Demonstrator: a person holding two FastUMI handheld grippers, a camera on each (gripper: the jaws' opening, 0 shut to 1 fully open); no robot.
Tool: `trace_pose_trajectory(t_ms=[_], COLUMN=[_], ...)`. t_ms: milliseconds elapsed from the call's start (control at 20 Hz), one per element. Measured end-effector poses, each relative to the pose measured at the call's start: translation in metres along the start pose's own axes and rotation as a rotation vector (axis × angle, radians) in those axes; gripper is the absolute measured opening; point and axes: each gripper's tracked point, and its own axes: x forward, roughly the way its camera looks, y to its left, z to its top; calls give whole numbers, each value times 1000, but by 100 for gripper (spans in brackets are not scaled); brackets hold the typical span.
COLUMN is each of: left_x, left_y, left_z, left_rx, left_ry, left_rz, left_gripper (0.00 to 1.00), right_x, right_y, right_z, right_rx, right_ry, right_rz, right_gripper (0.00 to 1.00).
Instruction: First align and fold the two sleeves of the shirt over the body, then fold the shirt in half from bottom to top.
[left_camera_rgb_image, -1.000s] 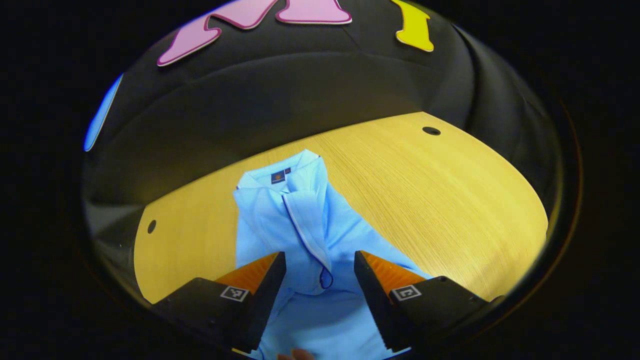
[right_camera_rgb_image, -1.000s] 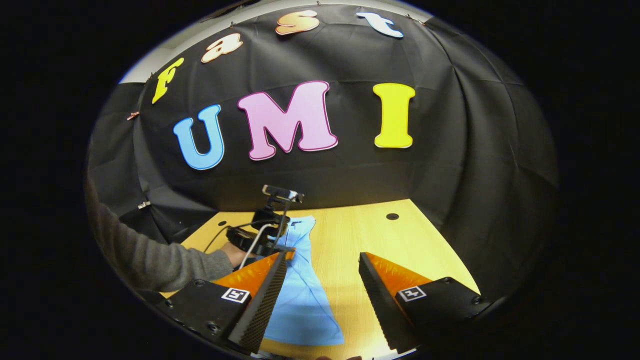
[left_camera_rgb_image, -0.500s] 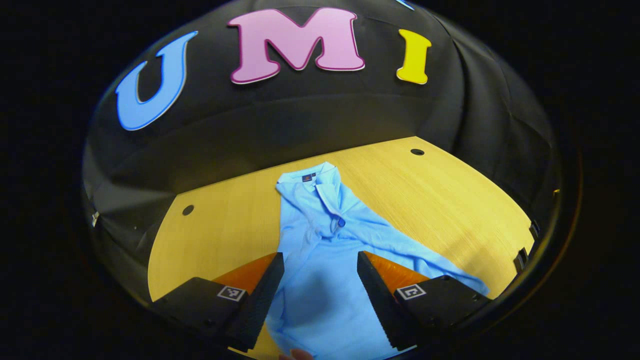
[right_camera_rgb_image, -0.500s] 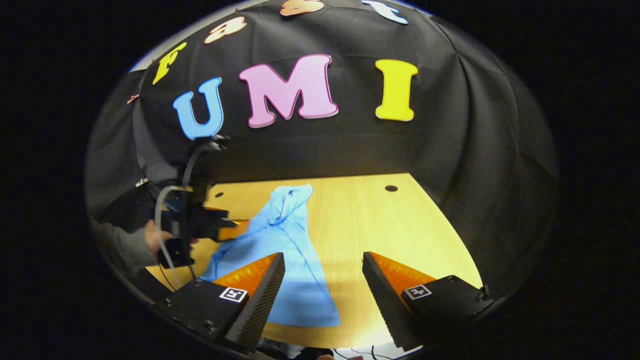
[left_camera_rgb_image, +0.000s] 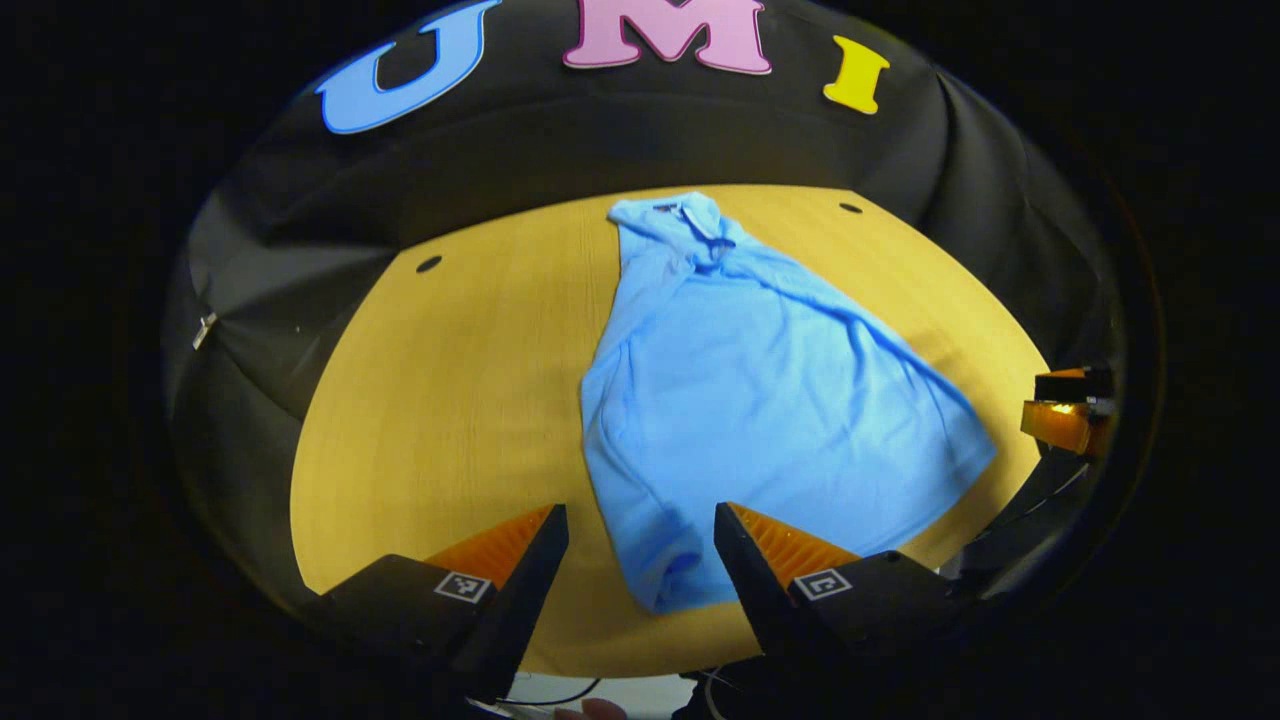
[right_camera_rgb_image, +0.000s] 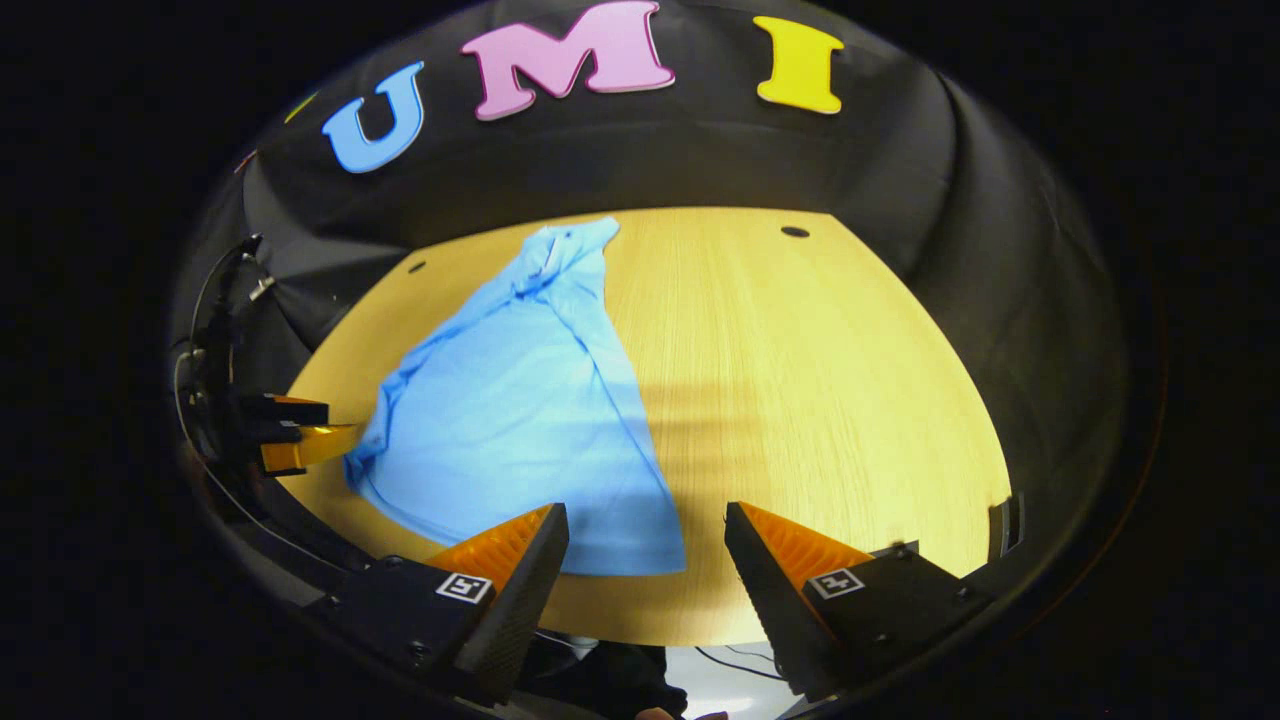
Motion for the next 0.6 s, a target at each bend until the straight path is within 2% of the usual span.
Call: trace_pose_trajectory(t_ms=[200,600], left_x=[6,16], left_y=[-9,-19], left_z=[-28,-40], left_rx=[-33,-13], left_ry=[71,113], left_rz=[-40,-46], left_gripper=[94,93], right_x=[20,35], right_y=[0,5], right_z=[-25,-48], right_rx=[-35,-49], right_ry=[70,152], right_rz=[-13,-27], right_gripper=[99,98])
